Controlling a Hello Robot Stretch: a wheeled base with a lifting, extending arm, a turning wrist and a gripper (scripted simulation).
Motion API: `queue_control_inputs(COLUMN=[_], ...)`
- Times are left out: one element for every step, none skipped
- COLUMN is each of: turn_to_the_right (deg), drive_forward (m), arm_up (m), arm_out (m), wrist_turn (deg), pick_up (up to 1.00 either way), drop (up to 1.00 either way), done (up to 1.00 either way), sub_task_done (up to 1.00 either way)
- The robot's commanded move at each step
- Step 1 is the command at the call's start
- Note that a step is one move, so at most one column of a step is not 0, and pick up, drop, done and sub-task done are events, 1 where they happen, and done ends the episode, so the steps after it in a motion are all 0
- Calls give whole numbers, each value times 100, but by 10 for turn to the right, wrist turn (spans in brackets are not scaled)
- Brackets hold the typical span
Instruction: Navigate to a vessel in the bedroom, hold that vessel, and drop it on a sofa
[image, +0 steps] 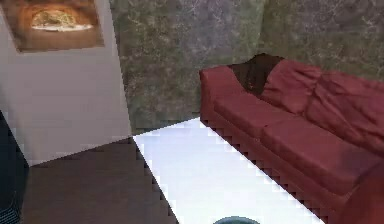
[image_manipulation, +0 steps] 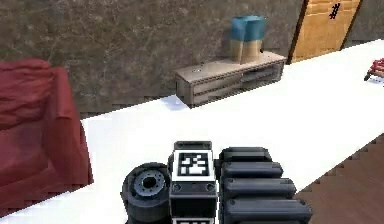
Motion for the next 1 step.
queue_control_inputs(turn_to_the_right=[0], drive_forward=[100], arm_up=[0], arm_out=[0], wrist_turn=[0], pick_up=[0], drop=[0], done=[0], sub_task_done=[0])
